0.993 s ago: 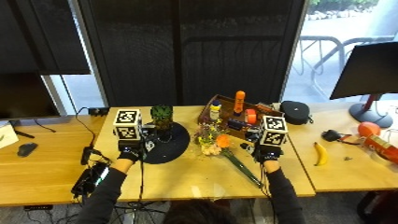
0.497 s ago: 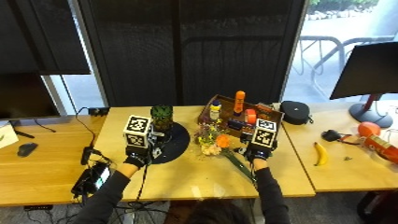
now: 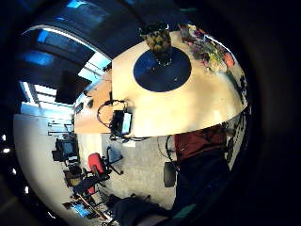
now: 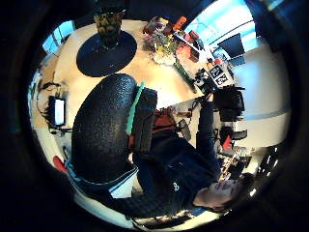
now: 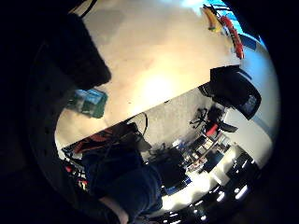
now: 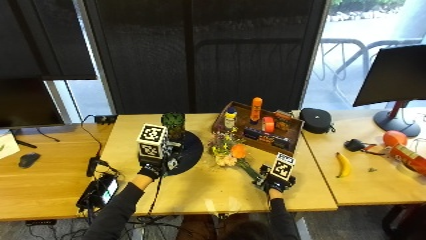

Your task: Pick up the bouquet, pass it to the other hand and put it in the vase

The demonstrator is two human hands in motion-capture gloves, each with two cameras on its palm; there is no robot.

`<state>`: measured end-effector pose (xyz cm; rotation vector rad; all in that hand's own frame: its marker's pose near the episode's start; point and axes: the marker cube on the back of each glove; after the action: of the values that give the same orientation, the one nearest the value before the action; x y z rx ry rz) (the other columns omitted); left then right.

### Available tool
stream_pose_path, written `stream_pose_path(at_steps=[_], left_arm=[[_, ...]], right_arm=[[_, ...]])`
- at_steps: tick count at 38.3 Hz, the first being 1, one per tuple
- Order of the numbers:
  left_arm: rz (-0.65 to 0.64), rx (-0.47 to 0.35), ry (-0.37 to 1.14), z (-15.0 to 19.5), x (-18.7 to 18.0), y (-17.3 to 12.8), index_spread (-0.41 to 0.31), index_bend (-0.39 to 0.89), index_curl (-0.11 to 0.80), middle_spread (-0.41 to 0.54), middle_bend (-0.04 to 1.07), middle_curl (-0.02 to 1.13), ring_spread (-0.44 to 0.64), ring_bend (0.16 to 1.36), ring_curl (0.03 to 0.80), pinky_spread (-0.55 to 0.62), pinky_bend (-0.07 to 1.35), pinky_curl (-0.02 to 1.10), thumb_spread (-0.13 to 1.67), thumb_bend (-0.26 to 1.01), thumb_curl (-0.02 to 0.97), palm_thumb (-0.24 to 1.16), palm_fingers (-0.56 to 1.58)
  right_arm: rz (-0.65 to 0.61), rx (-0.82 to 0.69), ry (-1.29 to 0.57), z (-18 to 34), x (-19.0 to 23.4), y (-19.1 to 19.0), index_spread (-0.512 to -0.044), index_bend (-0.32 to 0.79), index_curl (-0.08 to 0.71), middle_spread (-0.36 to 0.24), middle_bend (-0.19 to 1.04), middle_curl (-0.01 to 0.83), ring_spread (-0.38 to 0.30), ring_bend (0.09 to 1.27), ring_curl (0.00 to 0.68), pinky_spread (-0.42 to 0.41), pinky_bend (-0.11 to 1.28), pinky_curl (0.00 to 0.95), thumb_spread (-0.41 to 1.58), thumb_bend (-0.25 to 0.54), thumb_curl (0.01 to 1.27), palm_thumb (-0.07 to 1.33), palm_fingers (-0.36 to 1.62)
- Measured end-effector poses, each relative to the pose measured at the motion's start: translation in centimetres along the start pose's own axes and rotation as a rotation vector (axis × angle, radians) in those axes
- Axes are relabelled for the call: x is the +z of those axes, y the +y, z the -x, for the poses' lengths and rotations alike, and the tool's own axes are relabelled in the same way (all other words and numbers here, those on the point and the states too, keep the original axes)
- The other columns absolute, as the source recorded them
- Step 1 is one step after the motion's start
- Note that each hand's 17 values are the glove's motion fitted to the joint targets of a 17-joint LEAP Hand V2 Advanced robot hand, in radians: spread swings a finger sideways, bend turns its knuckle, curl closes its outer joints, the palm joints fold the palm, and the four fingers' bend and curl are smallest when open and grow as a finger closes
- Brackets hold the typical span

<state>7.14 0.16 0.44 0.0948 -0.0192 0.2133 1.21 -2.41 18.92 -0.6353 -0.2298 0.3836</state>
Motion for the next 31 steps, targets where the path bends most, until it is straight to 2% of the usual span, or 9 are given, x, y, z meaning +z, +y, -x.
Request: stream_pose_path(at_steps=[3, 7, 9, 10, 12, 16, 21, 26, 31], left_arm=[[0.010, 0.000, 0.000, 0.0, 0.3, -0.1, -0.102, 0.21, 0.420, 0.039, 0.18, 0.34, 0.21, 0.36, 0.251, 0.34, 0.17, 0.23, 1.20, -0.02, 0.269, 0.15, 0.37], [0.009, -0.006, 0.009, 0.1, 0.7, -0.2, -0.103, 0.20, 0.424, 0.034, 0.18, 0.34, 0.21, 0.36, 0.254, 0.34, 0.16, 0.23, 1.20, -0.02, 0.271, 0.15, 0.37], [0.005, -0.009, 0.015, 0.1, 0.8, -0.3, -0.103, 0.20, 0.426, 0.033, 0.18, 0.34, 0.21, 0.35, 0.255, 0.34, 0.16, 0.23, 1.20, -0.02, 0.272, 0.15, 0.37], [0.006, -0.009, 0.016, 0.1, 0.9, -0.3, -0.103, 0.20, 0.426, 0.033, 0.18, 0.34, 0.21, 0.35, 0.256, 0.34, 0.17, 0.23, 1.21, -0.02, 0.273, 0.15, 0.37], [0.013, -0.008, 0.013, 0.1, 1.2, -0.3, -0.103, 0.20, 0.428, 0.032, 0.18, 0.34, 0.21, 0.35, 0.257, 0.34, 0.17, 0.23, 1.21, -0.02, 0.274, 0.14, 0.37], [0.026, -0.005, 0.001, 0.1, 1.5, -0.1, -0.103, 0.20, 0.432, 0.032, 0.18, 0.34, 0.21, 0.35, 0.259, 0.34, 0.17, 0.24, 1.21, -0.02, 0.276, 0.14, 0.38], [0.043, -0.005, 0.007, 0.4, 1.9, -0.4, -0.103, 0.20, 0.435, 0.031, 0.18, 0.34, 0.21, 0.34, 0.261, 0.34, 0.17, 0.24, 1.21, -0.02, 0.276, 0.14, 0.38], [0.064, -0.006, 0.053, 0.6, 2.1, -1.1, -0.103, 0.20, 0.437, 0.031, 0.18, 0.34, 0.21, 0.34, 0.264, 0.34, 0.17, 0.24, 1.21, -0.02, 0.276, 0.13, 0.38], [0.134, 0.017, 0.251, 0.4, 1.9, -3.4, -0.103, 0.20, 0.439, 0.031, 0.18, 0.35, 0.21, 0.34, 0.267, 0.34, 0.17, 0.24, 1.20, -0.02, 0.275, 0.12, 0.38]], right_arm=[[-0.187, 0.010, -0.004, 0.2, 1.6, -2.4, -0.196, 0.08, 0.127, -0.044, 0.27, 0.385, -0.089, 0.60, 0.364, 0.032, 0.64, 0.366, 1.09, -0.017, 0.32, 0.45, 0.63], [-0.358, 0.081, 0.058, 0.7, 2.7, 0.8, -0.194, 0.09, 0.134, -0.055, 0.29, 0.395, -0.104, 0.58, 0.360, 0.021, 0.62, 0.361, 1.09, 0.018, 0.33, 0.53, 0.64], [-0.399, 0.136, 0.082, 0.9, 3.1, 2.8, -0.216, 0.10, 0.138, -0.103, 0.35, 0.414, -0.161, 0.59, 0.365, -0.050, 0.59, 0.348, 1.08, 0.048, 0.35, 0.62, 0.79], [-0.419, 0.150, 0.075, 1.1, 3.2, 3.2, -0.237, 0.13, 0.148, -0.127, 0.39, 0.426, -0.184, 0.61, 0.366, -0.117, 0.58, 0.341, 1.07, 0.067, 0.35, 0.66, 0.96], [-0.482, 0.151, 0.042, 1.7, 3.2, 3.2, -0.242, 0.27, 0.202, -0.150, 0.40, 0.432, -0.199, 0.59, 0.348, -0.197, 0.51, 0.307, 1.08, 0.127, 0.38, 0.78, 1.19], [-0.659, 0.179, 0.027, 2.4, 2.2, 2.3, -0.252, 0.32, 0.267, -0.170, 0.43, 0.468, -0.218, 0.62, 0.400, -0.263, 0.48, 0.337, 1.11, 0.172, 0.39, 0.89, 1.26], [-0.758, 0.037, -0.074, 4.3, 1.6, -1.7, -0.258, 0.27, 0.310, -0.203, 0.44, 0.484, -0.241, 0.65, 0.428, -0.310, 0.56, 0.371, 1.12, 0.153, 0.38, 0.91, 1.37], [-0.842, -0.044, -0.230, 5.1, -0.4, -2.3, -0.261, 0.24, 0.340, -0.206, 0.53, 0.519, -0.238, 0.75, 0.465, -0.307, 0.60, 0.401, 1.12, 0.100, 0.36, 0.87, 1.47], [-0.854, -0.196, -0.527, 6.2, -3.9, -1.1, -0.257, 0.36, 0.397, -0.202, 0.65, 0.565, -0.224, 0.82, 0.503, -0.286, 0.63, 0.433, 1.08, 0.008, 0.34, 0.78, 1.54]])
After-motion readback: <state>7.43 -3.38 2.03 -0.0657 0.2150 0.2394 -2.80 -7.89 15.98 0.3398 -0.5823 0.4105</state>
